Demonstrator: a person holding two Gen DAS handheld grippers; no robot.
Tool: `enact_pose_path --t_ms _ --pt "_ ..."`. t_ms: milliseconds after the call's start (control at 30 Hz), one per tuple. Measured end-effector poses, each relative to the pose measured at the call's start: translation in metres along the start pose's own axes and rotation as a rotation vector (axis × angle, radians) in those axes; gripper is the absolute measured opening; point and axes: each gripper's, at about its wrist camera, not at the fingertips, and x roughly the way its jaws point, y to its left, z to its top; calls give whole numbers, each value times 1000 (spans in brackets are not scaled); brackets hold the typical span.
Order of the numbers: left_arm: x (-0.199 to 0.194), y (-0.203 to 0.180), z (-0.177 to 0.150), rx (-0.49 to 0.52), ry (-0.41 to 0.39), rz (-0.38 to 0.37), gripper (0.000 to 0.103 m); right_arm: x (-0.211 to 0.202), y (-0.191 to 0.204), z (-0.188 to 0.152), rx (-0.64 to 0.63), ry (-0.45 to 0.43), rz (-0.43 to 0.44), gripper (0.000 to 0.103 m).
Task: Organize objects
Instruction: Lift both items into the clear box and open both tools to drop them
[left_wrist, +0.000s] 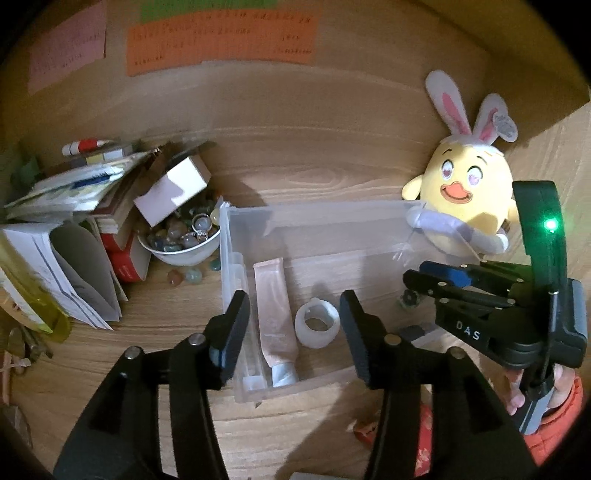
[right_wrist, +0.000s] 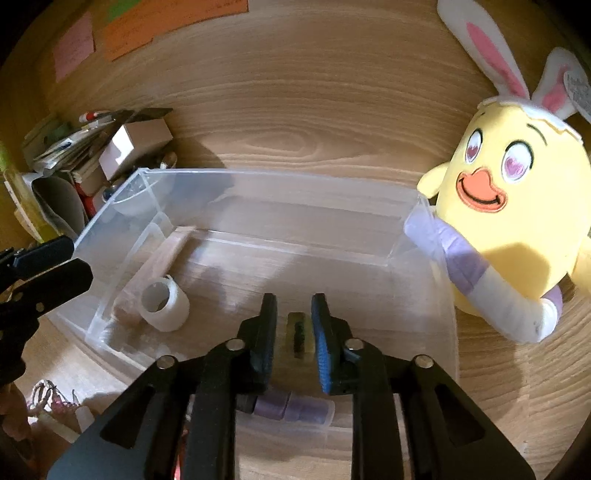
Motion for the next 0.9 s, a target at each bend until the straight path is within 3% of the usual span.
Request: enact_pose_path --t_ms 200,367,533,633,900 --pt "-21 -2 -3 18 -36 6 66 -24 7 2 -22 -58 -8 42" --pt "-37 -1 -7 14 -65 8 86 -46 19 0 -63 -110 -57 57" --pt "-51 3 -11 0 -68 -14 91 -66 27 -6 -87 -158 -88 75" --pt "-58 6 -14 -11 -71 -17 96 -76 30 -11 -91 -177 -96 82" --pt "-78 11 -31 24 -70 8 96 -93 31 -28 -62 -171 -40 83"
